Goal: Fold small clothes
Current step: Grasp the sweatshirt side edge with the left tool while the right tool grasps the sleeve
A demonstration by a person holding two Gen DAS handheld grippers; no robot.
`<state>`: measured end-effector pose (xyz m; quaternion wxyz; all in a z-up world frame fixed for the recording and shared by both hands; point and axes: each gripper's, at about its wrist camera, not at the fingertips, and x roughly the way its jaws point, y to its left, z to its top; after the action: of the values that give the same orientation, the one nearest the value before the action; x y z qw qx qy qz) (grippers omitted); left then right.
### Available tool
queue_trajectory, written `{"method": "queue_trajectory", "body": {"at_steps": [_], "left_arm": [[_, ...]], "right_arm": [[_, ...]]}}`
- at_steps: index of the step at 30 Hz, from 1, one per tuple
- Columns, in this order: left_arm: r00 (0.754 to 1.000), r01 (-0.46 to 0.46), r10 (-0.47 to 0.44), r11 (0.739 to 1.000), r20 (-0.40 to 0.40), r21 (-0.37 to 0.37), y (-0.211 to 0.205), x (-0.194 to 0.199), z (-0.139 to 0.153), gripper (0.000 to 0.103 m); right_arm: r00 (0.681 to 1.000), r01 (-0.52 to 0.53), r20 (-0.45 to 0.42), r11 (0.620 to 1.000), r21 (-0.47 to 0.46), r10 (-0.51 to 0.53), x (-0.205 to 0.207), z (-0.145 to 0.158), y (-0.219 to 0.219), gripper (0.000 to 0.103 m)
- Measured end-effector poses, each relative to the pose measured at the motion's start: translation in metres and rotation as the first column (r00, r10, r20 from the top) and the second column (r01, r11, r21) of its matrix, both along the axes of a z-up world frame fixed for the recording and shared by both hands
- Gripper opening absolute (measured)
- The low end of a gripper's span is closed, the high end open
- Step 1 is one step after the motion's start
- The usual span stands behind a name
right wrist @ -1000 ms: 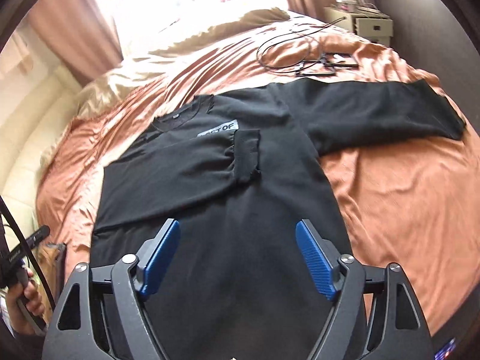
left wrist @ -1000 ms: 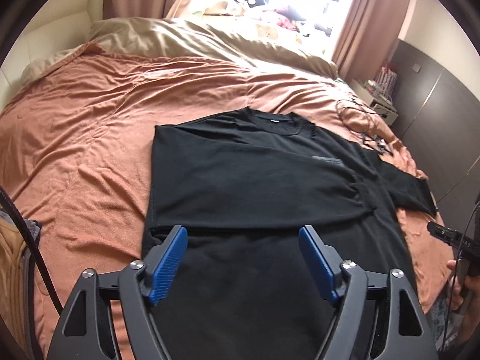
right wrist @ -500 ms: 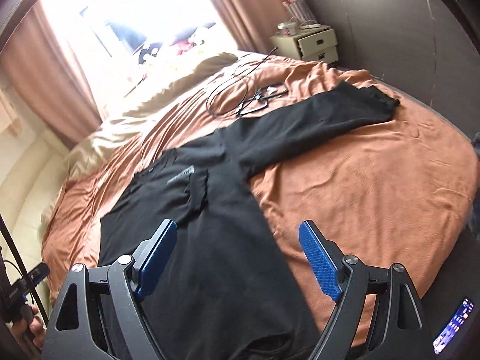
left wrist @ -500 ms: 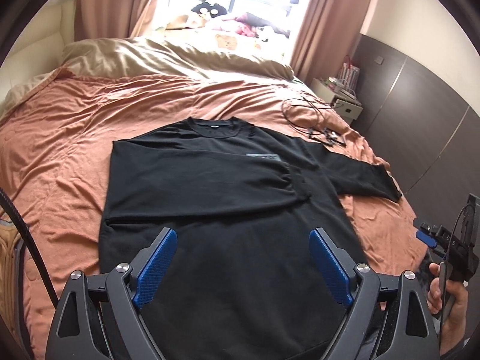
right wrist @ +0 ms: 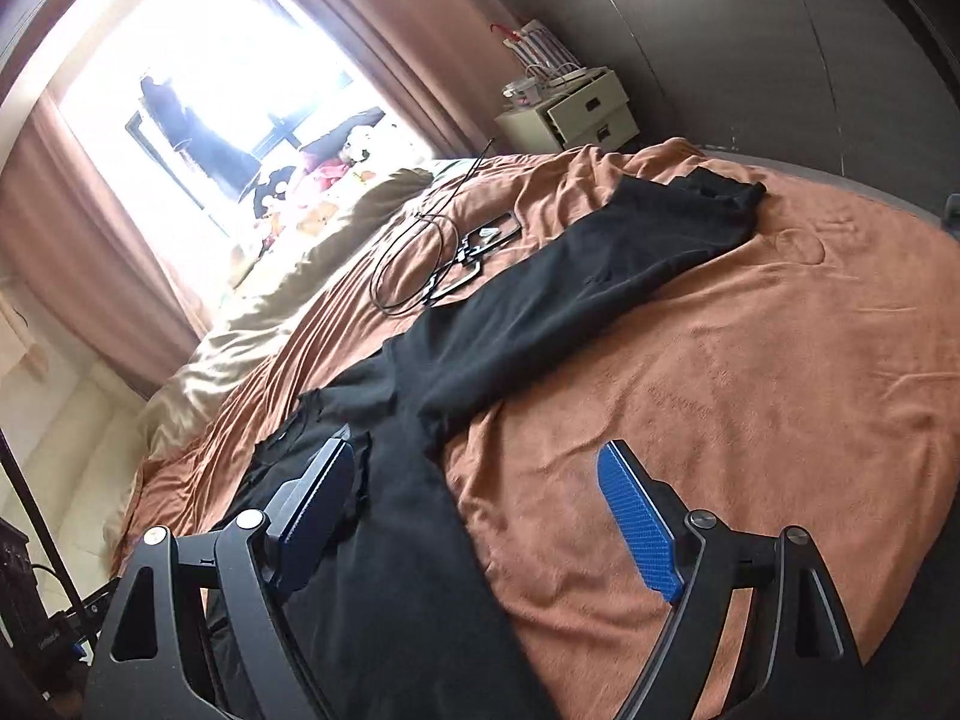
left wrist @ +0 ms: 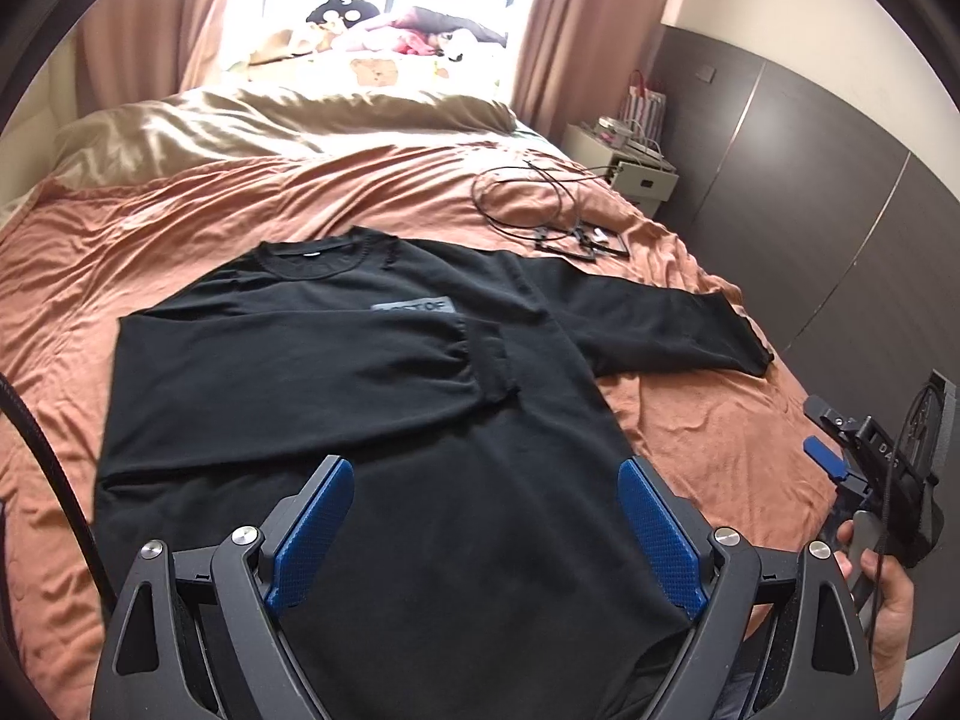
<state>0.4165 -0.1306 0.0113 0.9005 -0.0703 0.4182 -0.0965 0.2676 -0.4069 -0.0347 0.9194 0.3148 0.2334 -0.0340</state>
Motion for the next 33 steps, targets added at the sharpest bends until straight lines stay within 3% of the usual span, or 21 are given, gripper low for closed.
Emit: {"method": "queue_trajectory", "body": {"at_steps": [9,12,16,22,31,33], "left_arm": [[0.999,0.038,-0.038,0.999,-0.025,-0.017,-0.056,0.056,-0.034,0.091],[0.998,0.049,-0.049,0.999,-0.036,-0.019,-0.069,0.076,-0.047,0.091],[0.996,0.066,-0.067,0.998,-0.059,-0.017,-0.086,0.101,-0.065,0.091],[0.993,0.089,-0.090,0.996,-0.076,-0.020,-0.110,0.134,-0.088,0.090],[0.988,0.120,-0.121,0.993,-0.098,-0.014,-0.142,0.176,-0.115,0.067],[0.986,0.126,-0.127,0.992,-0.107,-0.013,-0.148,0.183,-0.122,0.060]], "right_arm": [[0.999,0.048,-0.007,0.998,0.036,-0.048,0.055,-0.035,-0.020,0.082],[0.998,0.048,-0.040,0.996,0.074,-0.045,0.075,-0.040,-0.028,0.082],[0.994,0.056,-0.096,0.997,0.056,-0.050,0.095,-0.044,-0.036,0.082],[0.992,0.066,-0.114,0.987,0.147,-0.049,0.124,-0.053,-0.066,0.082],[0.998,0.060,-0.041,0.922,0.382,-0.048,0.147,-0.079,-0.116,0.082],[0.998,0.059,-0.027,0.902,0.428,-0.053,0.150,-0.088,-0.125,0.076]]}}
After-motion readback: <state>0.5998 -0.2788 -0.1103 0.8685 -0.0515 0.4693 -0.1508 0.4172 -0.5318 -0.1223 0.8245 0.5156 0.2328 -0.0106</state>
